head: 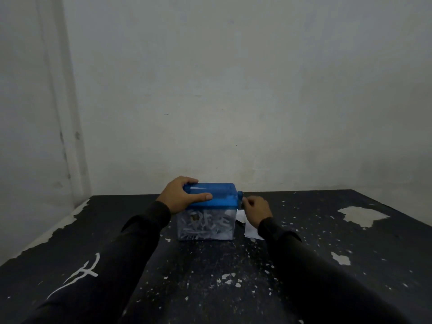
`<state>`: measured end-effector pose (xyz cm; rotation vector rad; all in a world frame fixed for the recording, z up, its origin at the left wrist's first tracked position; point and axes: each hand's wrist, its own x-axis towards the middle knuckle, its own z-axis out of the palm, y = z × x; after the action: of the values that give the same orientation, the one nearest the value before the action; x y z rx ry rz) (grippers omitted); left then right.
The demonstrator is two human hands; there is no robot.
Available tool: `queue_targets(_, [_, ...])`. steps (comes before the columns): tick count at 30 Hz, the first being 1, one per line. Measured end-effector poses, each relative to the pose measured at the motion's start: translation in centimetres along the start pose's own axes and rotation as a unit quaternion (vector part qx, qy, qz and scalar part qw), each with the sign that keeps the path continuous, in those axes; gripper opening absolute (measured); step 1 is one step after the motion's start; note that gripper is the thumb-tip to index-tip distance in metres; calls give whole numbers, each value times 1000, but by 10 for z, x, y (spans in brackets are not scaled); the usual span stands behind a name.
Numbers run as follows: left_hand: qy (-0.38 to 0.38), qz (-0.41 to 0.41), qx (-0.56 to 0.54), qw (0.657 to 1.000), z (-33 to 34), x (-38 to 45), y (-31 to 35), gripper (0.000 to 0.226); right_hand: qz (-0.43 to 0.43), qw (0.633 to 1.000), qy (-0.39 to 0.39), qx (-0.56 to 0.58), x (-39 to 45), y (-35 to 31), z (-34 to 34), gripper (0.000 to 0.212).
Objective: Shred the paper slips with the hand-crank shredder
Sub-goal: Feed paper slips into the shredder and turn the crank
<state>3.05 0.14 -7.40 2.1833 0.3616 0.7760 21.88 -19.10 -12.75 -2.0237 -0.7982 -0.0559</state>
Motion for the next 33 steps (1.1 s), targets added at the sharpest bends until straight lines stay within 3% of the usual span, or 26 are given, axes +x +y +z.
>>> queue_targets(7, [-1, 1, 11, 1000, 0, 3, -3, 106, -41, 999, 18, 29, -36, 14, -3, 53])
queue_targets(11, [-3, -4, 9, 1000, 1, 3, -1, 92, -80, 987, 54, 128, -47, 4, -12, 54])
queue_targets(14, [6, -7, 10, 1000, 2, 4, -2, 87, -59, 983, 75, 159, -42, 13, -13, 50])
queue_targets(16, [11, -6, 11, 1000, 3, 4, -2, 88, -38, 990, 97, 93, -34, 25, -17, 43])
queue_targets(18, [8, -7, 11, 1000, 2, 5, -2, 88, 15, 997, 57, -44, -28, 34, -25, 28])
queue_targets(19, [5, -7, 11, 1000, 1, 5, -3, 87, 51, 990, 20, -129, -27, 39, -28, 36])
queue_targets(21, [0, -7, 14, 1000, 0, 5, -3, 86, 110, 952, -56, -279, -24, 46, -30, 73])
queue_targets(23, [-2, -8, 14, 1000, 0, 5, -4, 86, 139, 927, -92, -336, -22, 46, -29, 90])
queue_targets(28, [-2, -4, 2, 1000, 0, 3, -2, 100, 184, 953, -77, -227, -9, 57, -28, 60])
queue_targets(33, [2, -4, -3, 1000, 1, 2, -2, 101, 196, 967, -66, -146, 3, 73, -28, 58])
